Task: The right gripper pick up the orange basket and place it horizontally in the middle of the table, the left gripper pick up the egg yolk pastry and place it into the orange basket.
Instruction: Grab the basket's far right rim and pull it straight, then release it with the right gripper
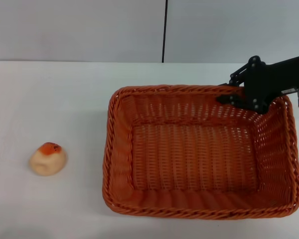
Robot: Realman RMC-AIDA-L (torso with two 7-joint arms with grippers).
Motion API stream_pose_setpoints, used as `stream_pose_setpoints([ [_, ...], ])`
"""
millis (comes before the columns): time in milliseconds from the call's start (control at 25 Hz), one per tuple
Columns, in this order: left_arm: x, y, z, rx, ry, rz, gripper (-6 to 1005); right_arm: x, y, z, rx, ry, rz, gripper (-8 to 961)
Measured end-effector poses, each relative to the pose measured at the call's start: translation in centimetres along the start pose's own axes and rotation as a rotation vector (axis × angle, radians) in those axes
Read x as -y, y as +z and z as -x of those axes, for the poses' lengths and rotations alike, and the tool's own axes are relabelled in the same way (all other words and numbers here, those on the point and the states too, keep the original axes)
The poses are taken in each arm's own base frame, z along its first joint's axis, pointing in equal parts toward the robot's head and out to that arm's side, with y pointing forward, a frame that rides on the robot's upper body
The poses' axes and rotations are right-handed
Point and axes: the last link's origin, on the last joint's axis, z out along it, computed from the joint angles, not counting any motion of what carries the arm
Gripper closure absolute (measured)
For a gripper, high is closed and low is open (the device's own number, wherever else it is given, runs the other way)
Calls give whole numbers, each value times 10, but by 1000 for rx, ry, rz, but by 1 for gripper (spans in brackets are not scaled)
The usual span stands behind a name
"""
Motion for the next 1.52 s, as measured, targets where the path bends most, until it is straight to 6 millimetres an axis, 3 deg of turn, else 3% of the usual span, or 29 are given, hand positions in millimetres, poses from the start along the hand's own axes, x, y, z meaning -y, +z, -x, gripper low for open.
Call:
stream_pose_setpoints([
  [720, -4, 7, -1, -20, -8, 15, 245, 11, 14, 0, -22, -64, -88, 791],
  [1520, -6, 10, -1, -25, -11, 21, 251, 6, 29, 2, 6, -39, -70, 775],
])
